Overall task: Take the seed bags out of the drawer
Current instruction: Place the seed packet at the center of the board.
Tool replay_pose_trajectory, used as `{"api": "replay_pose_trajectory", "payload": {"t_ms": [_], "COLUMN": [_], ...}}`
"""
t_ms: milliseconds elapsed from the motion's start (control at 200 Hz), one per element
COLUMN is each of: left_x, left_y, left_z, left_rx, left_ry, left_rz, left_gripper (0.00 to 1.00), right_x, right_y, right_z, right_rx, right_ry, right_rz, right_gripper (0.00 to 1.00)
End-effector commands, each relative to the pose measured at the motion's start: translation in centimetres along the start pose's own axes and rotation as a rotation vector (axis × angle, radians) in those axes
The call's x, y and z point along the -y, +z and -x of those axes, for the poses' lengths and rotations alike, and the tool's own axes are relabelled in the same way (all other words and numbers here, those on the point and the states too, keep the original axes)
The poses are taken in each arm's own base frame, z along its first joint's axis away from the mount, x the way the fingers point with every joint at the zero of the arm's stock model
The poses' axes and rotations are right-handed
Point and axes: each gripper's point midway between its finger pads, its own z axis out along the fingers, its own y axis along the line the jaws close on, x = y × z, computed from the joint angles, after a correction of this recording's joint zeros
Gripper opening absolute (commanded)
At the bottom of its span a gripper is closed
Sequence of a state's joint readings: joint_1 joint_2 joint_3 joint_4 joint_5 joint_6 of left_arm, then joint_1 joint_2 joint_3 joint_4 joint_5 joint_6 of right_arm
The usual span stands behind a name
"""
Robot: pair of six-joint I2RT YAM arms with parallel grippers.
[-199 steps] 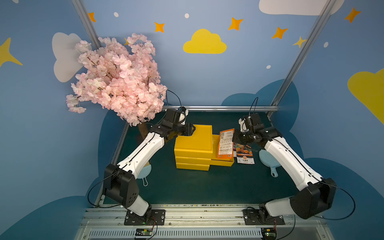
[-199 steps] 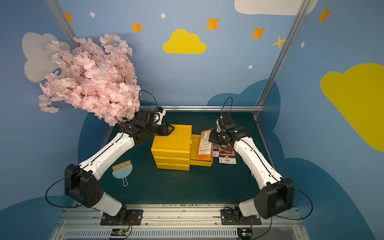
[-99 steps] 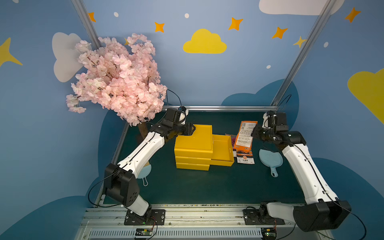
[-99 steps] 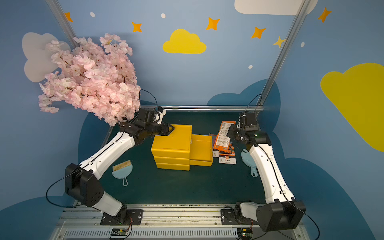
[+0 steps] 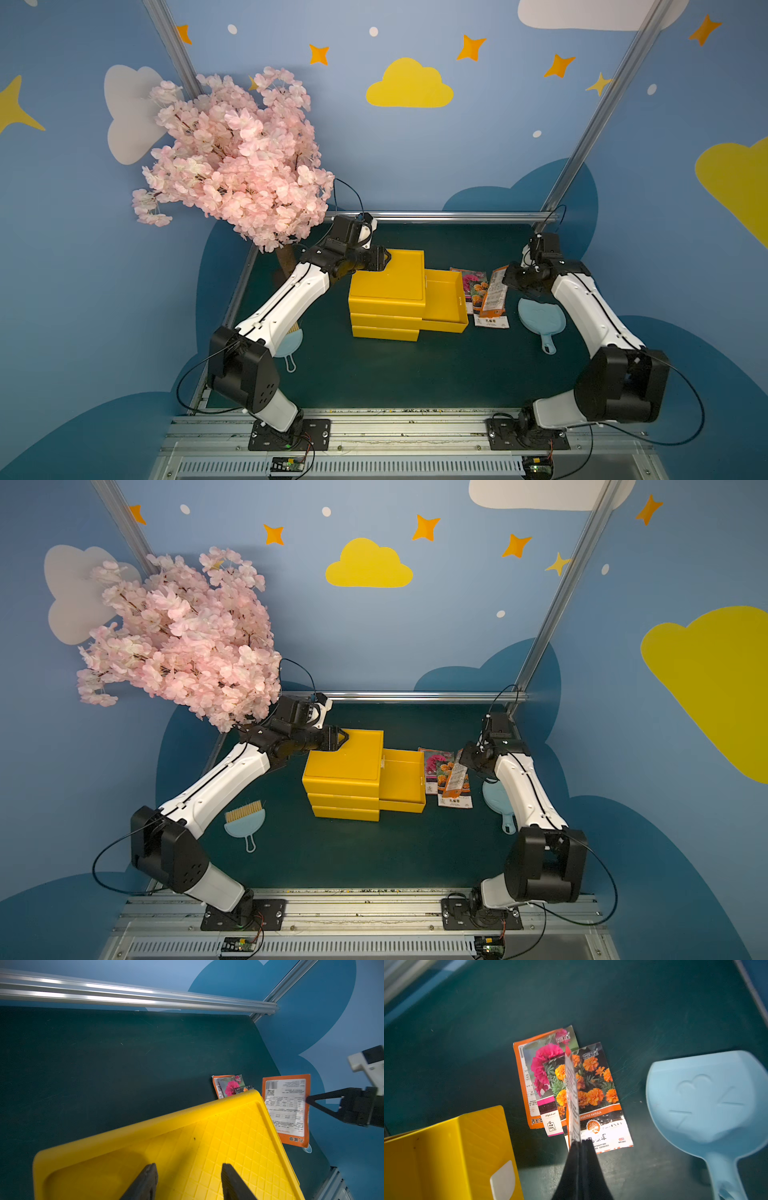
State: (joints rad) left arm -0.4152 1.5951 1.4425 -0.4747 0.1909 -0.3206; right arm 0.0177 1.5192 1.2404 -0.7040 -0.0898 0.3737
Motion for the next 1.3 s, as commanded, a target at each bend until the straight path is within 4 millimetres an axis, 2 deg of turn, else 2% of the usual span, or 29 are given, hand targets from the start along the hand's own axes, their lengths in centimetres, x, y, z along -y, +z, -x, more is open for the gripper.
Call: {"api": "replay_pose_trajectory", "payload": {"t_ms": [0, 145, 360, 431, 496, 611, 906, 1171, 1297], "left_x": [-3.8, -3.8, -3.8, -3.8, -3.7, -3.6, -3.6, -3.8, -3.8], "left_y": [2.6, 2.6, 2.5, 2.5, 2.5, 2.5, 2.3, 1.9, 1.8], "left_z": [-10.4, -10.5, -10.5, -10.5, -10.5, -10.6, -10.7, -11.2, -11.4], "left_rx": [-0.373, -0.374, -0.373, -0.372, -0.372, -0.372, -0.368, -0.368, -0.367], "left_ry": [-0.108, -0.108, -0.107, -0.109, -0.109, -0.108, -0.106, -0.107, -0.112], "left_rz": [0.123, 0.123, 0.123, 0.123, 0.123, 0.121, 0.127, 0.133, 0.132], "left_gripper": [0.55, 0.55, 0.55, 0.55, 0.55, 0.55, 0.55, 0.55, 0.55], "right_x": [-1.8, -0.8, 2.2, 2.4, 2.2, 1.1, -5.1, -8.6, -10.1], "right_y": [1.4, 3.6, 4.3, 4.3, 4.3, 4.0, 2.3, 0.1, -0.3], "right_z": [-0.4, -1.1, -1.4, -1.6, -1.9, -2.5, -6.4, -9.5, -10.5], "right_rx": [-0.094, -0.164, -0.169, -0.171, -0.174, -0.169, -0.192, -0.214, -0.238], "right_ry": [-0.050, -0.047, -0.049, -0.047, -0.048, -0.070, -0.138, -0.150, -0.143], "right_rz": [0.122, 0.082, -0.077, -0.089, -0.081, -0.060, 0.119, 0.252, 0.319], "right_gripper": [0.00, 0.00, 0.00, 0.25, 0.42, 0.51, 0.50, 0.50, 0.50]}}
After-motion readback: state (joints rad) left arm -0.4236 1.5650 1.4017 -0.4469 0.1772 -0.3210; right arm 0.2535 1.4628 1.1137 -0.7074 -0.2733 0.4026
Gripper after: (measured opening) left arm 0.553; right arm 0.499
